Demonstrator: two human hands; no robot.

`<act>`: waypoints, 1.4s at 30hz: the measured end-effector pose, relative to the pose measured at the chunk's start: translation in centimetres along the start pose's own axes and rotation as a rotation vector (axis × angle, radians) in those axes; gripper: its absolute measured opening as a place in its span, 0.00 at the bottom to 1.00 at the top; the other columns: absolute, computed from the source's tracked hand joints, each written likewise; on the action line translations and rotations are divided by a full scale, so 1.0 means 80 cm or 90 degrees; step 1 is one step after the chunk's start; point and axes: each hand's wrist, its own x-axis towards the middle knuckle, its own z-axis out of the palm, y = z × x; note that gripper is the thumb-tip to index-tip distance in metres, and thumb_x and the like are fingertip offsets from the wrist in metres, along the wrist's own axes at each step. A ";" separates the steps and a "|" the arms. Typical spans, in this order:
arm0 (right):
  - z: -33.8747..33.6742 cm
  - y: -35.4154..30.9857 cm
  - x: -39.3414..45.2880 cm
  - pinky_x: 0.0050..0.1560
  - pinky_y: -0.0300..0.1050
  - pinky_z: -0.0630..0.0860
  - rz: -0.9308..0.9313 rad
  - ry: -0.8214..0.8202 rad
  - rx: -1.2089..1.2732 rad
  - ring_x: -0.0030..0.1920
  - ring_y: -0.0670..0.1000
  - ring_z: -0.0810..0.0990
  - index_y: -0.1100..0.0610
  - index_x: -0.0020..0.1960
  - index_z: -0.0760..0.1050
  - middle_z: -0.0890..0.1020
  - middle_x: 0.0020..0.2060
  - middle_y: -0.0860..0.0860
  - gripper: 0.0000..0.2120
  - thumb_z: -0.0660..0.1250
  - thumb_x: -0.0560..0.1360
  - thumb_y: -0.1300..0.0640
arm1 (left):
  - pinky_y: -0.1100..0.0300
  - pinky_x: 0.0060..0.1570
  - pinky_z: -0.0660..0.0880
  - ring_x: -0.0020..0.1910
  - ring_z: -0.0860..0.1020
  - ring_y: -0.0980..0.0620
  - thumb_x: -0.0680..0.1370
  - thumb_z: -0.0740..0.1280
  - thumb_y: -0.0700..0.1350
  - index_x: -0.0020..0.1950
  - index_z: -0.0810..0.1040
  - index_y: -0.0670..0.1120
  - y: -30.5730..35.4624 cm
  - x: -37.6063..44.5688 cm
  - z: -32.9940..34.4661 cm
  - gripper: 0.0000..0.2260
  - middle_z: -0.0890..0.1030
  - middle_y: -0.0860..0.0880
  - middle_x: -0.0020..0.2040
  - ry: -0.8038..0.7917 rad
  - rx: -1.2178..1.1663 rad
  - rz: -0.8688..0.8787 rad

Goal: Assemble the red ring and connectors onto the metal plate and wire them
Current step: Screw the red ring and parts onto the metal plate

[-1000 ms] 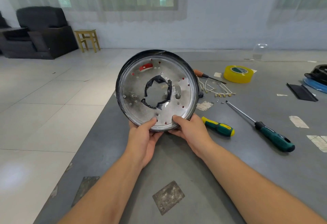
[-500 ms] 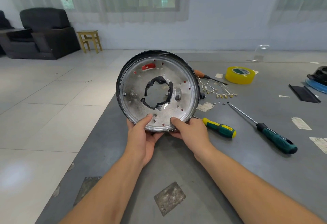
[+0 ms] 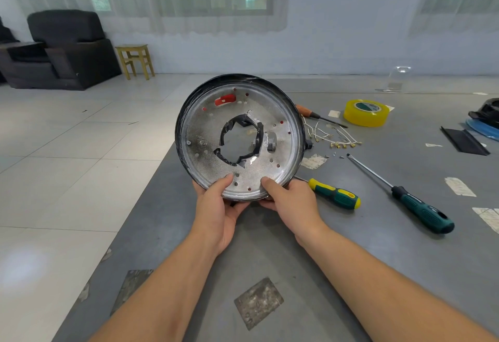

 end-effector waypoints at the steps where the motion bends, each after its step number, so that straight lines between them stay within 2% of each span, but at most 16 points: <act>1: 0.000 0.000 0.000 0.47 0.51 0.86 -0.001 0.003 -0.001 0.44 0.48 0.88 0.50 0.44 0.84 0.89 0.42 0.46 0.02 0.73 0.76 0.53 | 0.40 0.56 0.83 0.64 0.83 0.41 0.81 0.66 0.35 0.76 0.71 0.48 -0.001 0.000 0.000 0.23 0.83 0.43 0.66 0.008 0.006 0.010; 6: 0.000 -0.001 0.001 0.47 0.51 0.86 0.009 0.027 -0.001 0.43 0.49 0.88 0.52 0.46 0.84 0.89 0.43 0.48 0.03 0.74 0.76 0.53 | 0.49 0.44 0.85 0.60 0.85 0.45 0.83 0.67 0.36 0.74 0.71 0.49 -0.008 0.000 0.004 0.20 0.86 0.45 0.61 0.045 0.058 0.058; 8: 0.001 -0.002 0.001 0.45 0.49 0.86 0.010 0.036 0.001 0.43 0.49 0.88 0.54 0.46 0.84 0.89 0.44 0.50 0.04 0.73 0.76 0.54 | 0.50 0.44 0.85 0.60 0.85 0.44 0.83 0.67 0.36 0.74 0.70 0.49 -0.009 0.000 0.004 0.21 0.85 0.45 0.63 0.050 0.082 0.075; 11: 0.002 -0.003 -0.001 0.42 0.45 0.85 0.015 0.042 0.014 0.43 0.48 0.88 0.54 0.45 0.84 0.88 0.45 0.50 0.04 0.74 0.75 0.54 | 0.47 0.46 0.85 0.61 0.84 0.44 0.83 0.68 0.36 0.74 0.66 0.54 -0.008 0.001 0.004 0.24 0.83 0.46 0.64 0.060 0.097 0.093; 14: 0.002 -0.003 -0.002 0.42 0.46 0.86 0.016 0.035 0.000 0.43 0.48 0.88 0.53 0.43 0.84 0.89 0.44 0.49 0.04 0.74 0.76 0.53 | 0.46 0.45 0.85 0.61 0.84 0.44 0.82 0.68 0.35 0.67 0.70 0.56 -0.006 0.001 0.002 0.20 0.83 0.46 0.64 0.070 0.086 0.089; 16: 0.002 -0.005 -0.003 0.43 0.47 0.86 0.015 0.027 -0.013 0.43 0.48 0.88 0.52 0.44 0.84 0.89 0.44 0.49 0.05 0.74 0.76 0.51 | 0.48 0.43 0.85 0.60 0.84 0.44 0.82 0.68 0.35 0.67 0.72 0.55 -0.006 0.002 0.002 0.19 0.84 0.47 0.63 0.072 0.078 0.093; 18: 0.001 -0.010 -0.005 0.44 0.48 0.86 0.024 0.013 -0.016 0.44 0.48 0.88 0.52 0.46 0.84 0.89 0.44 0.49 0.09 0.73 0.77 0.47 | 0.48 0.44 0.85 0.59 0.85 0.45 0.82 0.68 0.35 0.69 0.72 0.53 -0.006 0.001 0.003 0.19 0.84 0.47 0.63 0.071 0.071 0.102; 21: -0.006 -0.027 -0.005 0.43 0.48 0.86 0.074 -0.039 -0.038 0.40 0.53 0.89 0.57 0.46 0.84 0.89 0.41 0.51 0.22 0.69 0.77 0.38 | 0.49 0.43 0.85 0.58 0.85 0.46 0.82 0.67 0.34 0.69 0.74 0.52 -0.005 0.001 0.004 0.19 0.85 0.47 0.61 0.079 0.051 0.116; 23: -0.017 -0.041 0.000 0.41 0.49 0.86 0.079 -0.063 -0.119 0.37 0.56 0.88 0.61 0.46 0.83 0.88 0.37 0.53 0.30 0.65 0.77 0.32 | 0.49 0.43 0.85 0.59 0.85 0.45 0.83 0.67 0.34 0.67 0.75 0.52 -0.004 0.002 0.004 0.17 0.86 0.47 0.61 0.086 0.042 0.115; 25: -0.037 -0.059 0.013 0.41 0.52 0.86 0.036 -0.034 -0.189 0.34 0.55 0.88 0.63 0.43 0.82 0.87 0.33 0.54 0.32 0.63 0.78 0.32 | 0.49 0.43 0.85 0.60 0.84 0.45 0.83 0.67 0.34 0.67 0.76 0.51 -0.005 0.002 0.004 0.17 0.85 0.46 0.62 0.093 0.036 0.112; 28: -0.089 -0.081 0.044 0.46 0.56 0.85 -0.075 0.095 -0.284 0.34 0.52 0.87 0.57 0.39 0.82 0.86 0.32 0.50 0.20 0.66 0.80 0.43 | 0.50 0.43 0.85 0.59 0.85 0.47 0.83 0.67 0.35 0.67 0.76 0.52 -0.006 0.006 0.003 0.17 0.85 0.48 0.62 0.099 0.048 0.117; 30: -0.127 -0.087 0.068 0.48 0.52 0.83 -0.115 0.184 -0.424 0.40 0.51 0.86 0.53 0.42 0.82 0.86 0.33 0.49 0.12 0.65 0.79 0.47 | 0.50 0.44 0.85 0.58 0.85 0.49 0.83 0.68 0.35 0.70 0.74 0.52 -0.006 0.009 0.004 0.18 0.85 0.49 0.62 0.099 0.069 0.137; 32: -0.158 -0.082 0.092 0.47 0.47 0.77 -0.117 0.216 -0.573 0.46 0.54 0.83 0.52 0.46 0.83 0.86 0.41 0.51 0.08 0.67 0.79 0.50 | 0.50 0.46 0.85 0.58 0.85 0.51 0.83 0.68 0.36 0.72 0.73 0.52 -0.005 0.014 0.004 0.20 0.84 0.50 0.63 0.099 0.100 0.160; 37: -0.180 -0.069 0.139 0.51 0.46 0.75 -0.116 0.101 -0.791 0.55 0.58 0.81 0.54 0.57 0.85 0.85 0.54 0.56 0.09 0.67 0.80 0.58 | 0.48 0.47 0.85 0.57 0.85 0.52 0.82 0.69 0.36 0.72 0.72 0.54 -0.009 0.025 0.000 0.22 0.84 0.52 0.63 0.095 0.134 0.184; 40: -0.172 -0.064 0.152 0.60 0.51 0.76 -0.187 0.017 -0.905 0.61 0.58 0.79 0.54 0.64 0.82 0.82 0.60 0.55 0.13 0.66 0.82 0.57 | 0.48 0.46 0.85 0.55 0.86 0.55 0.81 0.69 0.35 0.68 0.73 0.55 -0.012 0.028 -0.004 0.20 0.86 0.56 0.58 0.082 0.146 0.199; 42: -0.165 -0.060 0.157 0.62 0.52 0.76 -0.235 -0.027 -0.951 0.63 0.58 0.78 0.53 0.66 0.82 0.81 0.62 0.55 0.14 0.64 0.83 0.56 | 0.47 0.47 0.85 0.55 0.86 0.54 0.81 0.69 0.35 0.68 0.73 0.55 -0.013 0.029 -0.006 0.20 0.86 0.56 0.59 0.075 0.152 0.202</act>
